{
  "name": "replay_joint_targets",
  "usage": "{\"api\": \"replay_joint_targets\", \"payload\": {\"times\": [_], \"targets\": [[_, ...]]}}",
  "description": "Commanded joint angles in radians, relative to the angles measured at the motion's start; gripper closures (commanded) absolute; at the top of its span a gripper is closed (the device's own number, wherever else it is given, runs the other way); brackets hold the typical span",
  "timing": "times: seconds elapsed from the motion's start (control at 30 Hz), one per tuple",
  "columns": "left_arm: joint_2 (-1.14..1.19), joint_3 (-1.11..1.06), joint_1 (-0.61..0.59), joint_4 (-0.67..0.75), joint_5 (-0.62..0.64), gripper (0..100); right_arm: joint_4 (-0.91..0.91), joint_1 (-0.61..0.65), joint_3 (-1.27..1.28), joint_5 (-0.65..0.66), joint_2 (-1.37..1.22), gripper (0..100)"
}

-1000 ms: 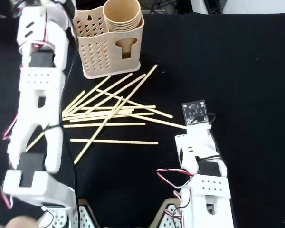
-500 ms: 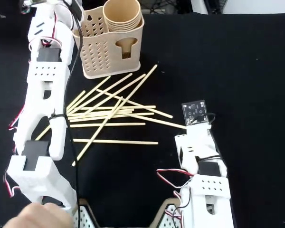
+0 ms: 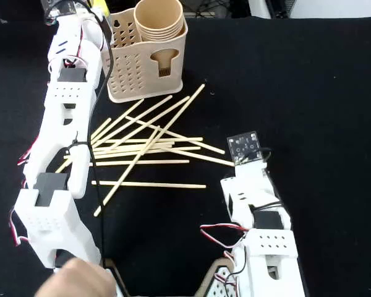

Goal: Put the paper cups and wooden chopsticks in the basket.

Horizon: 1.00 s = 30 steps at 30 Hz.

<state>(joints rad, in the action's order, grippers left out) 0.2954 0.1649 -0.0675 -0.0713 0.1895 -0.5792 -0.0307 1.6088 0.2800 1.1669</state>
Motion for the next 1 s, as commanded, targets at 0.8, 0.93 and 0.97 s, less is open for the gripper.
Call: {"api": "replay_joint_targets", "payload": {"times": [0.8,0.93,0.97], "targets": [[-0.199,-0.015,0.018,-0.296,-0.012,86,0.018,0.015,-0.005,0.002,0.012,85.8],[-0.353,-0.070,-0.013,-0.402,-0.014,86,0.018,0.015,-0.005,0.002,0.012,85.8],[-0.394,-0.088,-0.024,-0.431,-0.014,86,0.018,0.015,-0.005,0.002,0.012,85.8]]}}
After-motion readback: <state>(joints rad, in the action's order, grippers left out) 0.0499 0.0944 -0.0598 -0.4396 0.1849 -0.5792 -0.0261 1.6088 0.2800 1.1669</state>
